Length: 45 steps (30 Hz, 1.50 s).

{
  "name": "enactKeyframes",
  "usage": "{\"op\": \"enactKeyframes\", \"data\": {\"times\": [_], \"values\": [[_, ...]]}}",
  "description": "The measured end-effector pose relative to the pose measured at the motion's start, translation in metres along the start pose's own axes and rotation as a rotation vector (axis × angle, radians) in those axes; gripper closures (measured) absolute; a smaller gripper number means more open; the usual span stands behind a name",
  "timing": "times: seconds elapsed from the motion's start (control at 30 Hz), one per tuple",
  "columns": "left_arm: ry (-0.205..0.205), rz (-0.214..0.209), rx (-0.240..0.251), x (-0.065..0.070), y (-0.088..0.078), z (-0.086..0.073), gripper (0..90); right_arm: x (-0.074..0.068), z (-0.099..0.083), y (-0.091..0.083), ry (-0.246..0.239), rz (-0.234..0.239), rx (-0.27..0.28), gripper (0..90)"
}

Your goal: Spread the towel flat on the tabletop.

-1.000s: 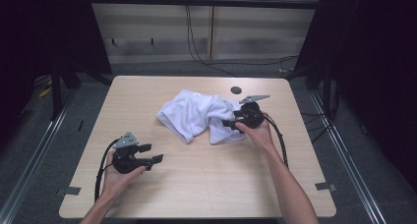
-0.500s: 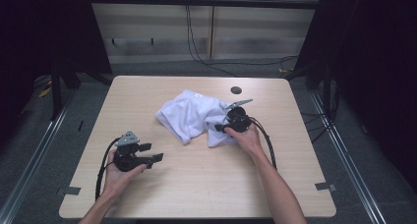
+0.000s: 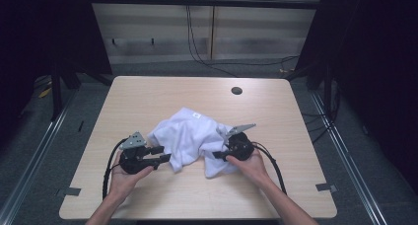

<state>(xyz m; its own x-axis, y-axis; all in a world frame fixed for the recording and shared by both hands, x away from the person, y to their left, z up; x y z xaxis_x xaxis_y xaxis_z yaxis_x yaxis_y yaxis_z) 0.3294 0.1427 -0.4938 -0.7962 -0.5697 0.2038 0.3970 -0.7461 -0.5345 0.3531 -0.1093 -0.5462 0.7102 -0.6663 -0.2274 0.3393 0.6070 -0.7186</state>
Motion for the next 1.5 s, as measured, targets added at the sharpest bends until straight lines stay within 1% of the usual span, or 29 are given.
{"op": "enactKeyframes", "data": {"times": [0.13,0.23,0.3,0.37,0.4,0.47,0.53,0.57,0.6,0.63,0.67,0.7,0.73,0.8,0.87,0.9,0.93,1.0,1.03,1.1,1.13,1.17,1.23,1.3,1.37,1.4,1.43,1.47,1.5], "values": [[-0.026,-0.01,-0.033,0.003,0.004,-0.007,56.8,-0.025,-0.019,-0.011,-0.022,0.041,0.003,55.0],[-0.034,-0.017,-0.096,0.011,0.015,-0.01,47.8,-0.041,-0.031,-0.021,-0.047,0.063,-0.028,47.9],[-0.016,-0.024,-0.118,0.018,0.022,-0.01,43.0,-0.051,-0.036,-0.029,-0.055,0.078,-0.041,42.6],[-0.006,-0.029,-0.129,0.021,0.026,-0.01,40.9,-0.055,-0.036,-0.039,-0.086,0.082,-0.014,38.8],[0.009,-0.005,-0.15,0.023,0.033,-0.012,39.3,-0.053,-0.035,-0.045,-0.079,0.073,-0.01,36.3],[0.009,-0.004,-0.165,0.022,0.036,-0.014,38.2,-0.047,-0.027,-0.059,-0.067,0.088,0.057,35.3],[-0.02,0.028,-0.225,0.015,0.045,-0.024,38.6,-0.035,-0.017,-0.071,-0.033,0.08,0.11,34.8],[-0.018,0.033,-0.233,0.013,0.047,-0.027,41.1,-0.029,-0.012,-0.074,-0.027,0.067,0.128,34.9],[0.01,0.042,-0.241,0.011,0.047,-0.027,44.8,-0.021,-0.008,-0.074,-0.031,0.048,0.136,35.6],[0.01,0.042,-0.241,0.011,0.047,-0.027,50.4,-0.021,-0.008,-0.074,-0.031,0.048,0.136,35.6],[0.018,0.058,-0.244,0.009,0.048,-0.026,57.6,-0.006,-0.001,-0.066,-0.01,0.024,0.129,36.1],[0.028,0.062,-0.25,0.006,0.047,-0.026,63.7,0.002,0.001,-0.059,-0.002,0.013,0.12,36.2],[0.035,0.052,-0.242,0.0,0.046,-0.026,70.1,0.008,0.004,-0.052,-0.001,0.007,0.113,36.6],[0.014,0.034,-0.238,-0.005,0.044,-0.026,75.9,0.017,0.005,-0.035,0.018,-0.002,0.091,36.2],[0.023,0.072,-0.237,-0.009,0.043,-0.026,78.0,0.019,0.003,-0.02,0.027,0.021,0.077,36.6],[0.019,0.086,-0.241,-0.011,0.041,-0.025,77.9,0.018,0.001,-0.014,0.019,0.003,0.054,37.9],[0.0,0.102,-0.235,-0.015,0.04,-0.025,77.3,0.015,-0.002,-0.009,0.0,-0.009,0.021,40.8],[-0.021,0.112,-0.226,-0.018,0.039,-0.025,74.2,0.011,-0.003,-0.007,-0.017,-0.008,0.016,43.8],[-0.041,0.144,-0.221,-0.026,0.034,-0.025,72.4,0.002,-0.004,-0.008,-0.029,0.012,0.005,62.2],[-0.059,0.163,-0.203,-0.033,0.031,-0.026,69.1,-0.008,-0.004,-0.01,-0.055,0.036,-0.004,71.8],[-0.059,0.163,-0.203,-0.033,0.031,-0.026,66.5,-0.008,-0.004,-0.01,-0.055,0.036,-0.004,71.8],[-0.062,0.166,-0.181,-0.035,0.028,-0.025,61.1,-0.018,-0.004,-0.015,-0.059,0.061,0.002,75.8],[-0.054,0.103,-0.084,-0.028,0.02,-0.015,52.7,-0.025,-0.001,-0.022,-0.082,0.076,0.021,76.4],[-0.033,0.046,-0.029,-0.013,0.014,-0.002,47.3,-0.031,0.003,-0.032,-0.083,0.105,0.057,74.5],[0.015,0.013,0.022,0.005,0.012,0.012,43.5,-0.034,0.008,-0.04,-0.081,0.121,0.09,74.5],[0.029,-0.002,0.03,0.015,0.012,0.017,42.2,-0.034,0.011,-0.043,-0.083,0.114,0.102,74.0],[0.029,-0.002,0.03,0.015,0.012,0.017,40.1,-0.034,0.011,-0.043,-0.083,0.114,0.102,74.0],[0.046,-0.036,0.06,0.031,0.014,0.026,38.4,-0.034,0.018,-0.048,-0.061,0.129,0.139,74.5],[0.046,-0.036,0.06,0.031,0.014,0.026,38.2,-0.035,0.02,-0.049,-0.057,0.13,0.146,74.8]]}}
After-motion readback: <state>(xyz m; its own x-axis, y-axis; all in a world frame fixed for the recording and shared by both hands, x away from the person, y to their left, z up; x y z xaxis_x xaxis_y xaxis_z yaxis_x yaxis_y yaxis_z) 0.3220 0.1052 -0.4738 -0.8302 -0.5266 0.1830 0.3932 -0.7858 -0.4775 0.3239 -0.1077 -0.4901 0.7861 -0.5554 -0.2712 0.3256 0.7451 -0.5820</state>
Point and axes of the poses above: each handheld gripper's, and its own axes: y roughly forward along the jaws, z roughly out of its top, x roughly to its right, the point moved 7 cm from there along y, roughly forward along the jaws, and after that the axes turned 2 degrees about -x, right-handed, at the moved point
